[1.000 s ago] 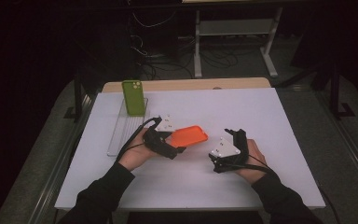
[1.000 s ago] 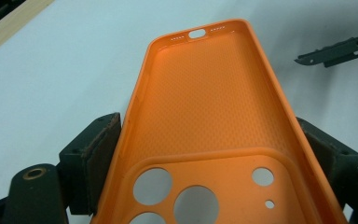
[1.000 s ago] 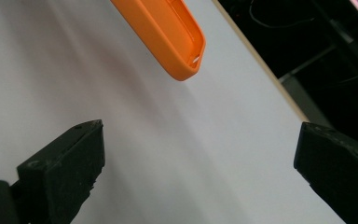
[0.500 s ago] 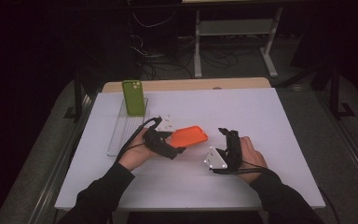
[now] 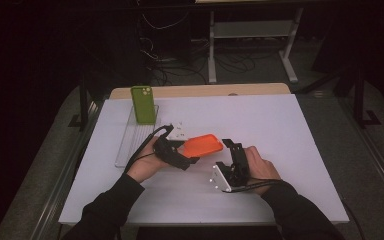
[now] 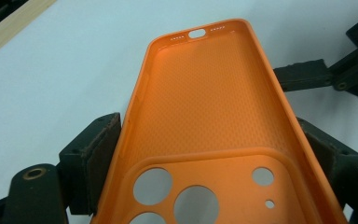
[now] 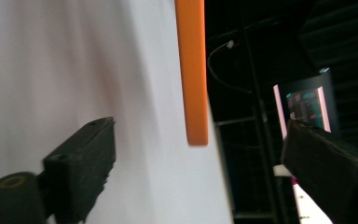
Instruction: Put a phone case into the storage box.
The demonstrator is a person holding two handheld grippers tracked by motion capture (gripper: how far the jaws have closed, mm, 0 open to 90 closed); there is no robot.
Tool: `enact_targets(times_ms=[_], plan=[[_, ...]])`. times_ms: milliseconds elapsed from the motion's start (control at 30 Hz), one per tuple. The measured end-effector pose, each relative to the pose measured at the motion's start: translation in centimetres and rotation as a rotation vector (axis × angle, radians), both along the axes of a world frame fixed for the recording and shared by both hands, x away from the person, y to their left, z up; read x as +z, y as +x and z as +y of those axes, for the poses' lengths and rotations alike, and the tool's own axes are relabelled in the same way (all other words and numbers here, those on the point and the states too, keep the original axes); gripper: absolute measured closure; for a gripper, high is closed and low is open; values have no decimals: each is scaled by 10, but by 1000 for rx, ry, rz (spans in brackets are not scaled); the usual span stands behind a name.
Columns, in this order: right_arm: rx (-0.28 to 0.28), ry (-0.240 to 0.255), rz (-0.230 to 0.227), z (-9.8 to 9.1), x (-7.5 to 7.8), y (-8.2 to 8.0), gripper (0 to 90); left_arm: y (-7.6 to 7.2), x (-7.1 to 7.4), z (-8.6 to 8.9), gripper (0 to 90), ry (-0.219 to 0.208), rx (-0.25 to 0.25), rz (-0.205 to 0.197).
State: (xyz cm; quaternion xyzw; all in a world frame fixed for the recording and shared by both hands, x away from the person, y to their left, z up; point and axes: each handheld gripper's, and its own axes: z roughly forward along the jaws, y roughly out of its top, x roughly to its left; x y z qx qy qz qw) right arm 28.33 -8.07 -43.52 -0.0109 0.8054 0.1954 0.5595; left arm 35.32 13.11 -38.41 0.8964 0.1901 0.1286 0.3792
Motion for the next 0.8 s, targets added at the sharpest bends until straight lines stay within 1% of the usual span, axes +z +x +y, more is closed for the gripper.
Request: enact_targets(times_ms=[33,67,133,167,200,233,267,300,333,367,400,467,633,667,733,800], plan=[[14,-18,-23,2,0,1,132,0,0,0,171,-3,-1,0],[9,6,-37,5,-1,0,141,0,0,0,171,-1,-6,0],[3,-1,-35,9,-2,0,172,-1,0,-1,170,-1,-10,1],[8,-16,-46,10,-2,1,186,-1,0,-1,170,-3,-6,0],[3,-9,-31,12,-3,1,205,-1,0,-1,170,-3,-10,-4],[6,-17,-36,13,-3,1,230,-2,0,-1,170,-3,-11,-3],[12,-5,-45,15,-5,1,261,-2,0,-2,170,-3,-11,-2],[27,-11,-56,16,-5,2,281,-2,0,-2,170,1,-13,-1],[27,-3,-63,17,-4,1,310,-2,0,-2,170,3,-17,-1],[33,-3,-80,18,-4,2,344,-2,0,-2,170,2,-19,-3],[40,-12,-60,18,-4,2,372,-2,0,-2,170,2,-18,-1],[44,-15,-78,19,-5,2,422,-2,-1,-3,170,1,-20,1],[58,-32,-58,19,-4,0,539,-3,-1,-3,170,-3,-27,3],[58,-30,-67,20,-5,0,563,-3,-1,-4,170,-3,-28,2],[63,-38,-56,20,-4,-1,610,-3,-1,-4,169,-3,-31,3],[65,-39,-62,20,-5,-1,642,-4,-1,-5,169,-2,-32,4]])
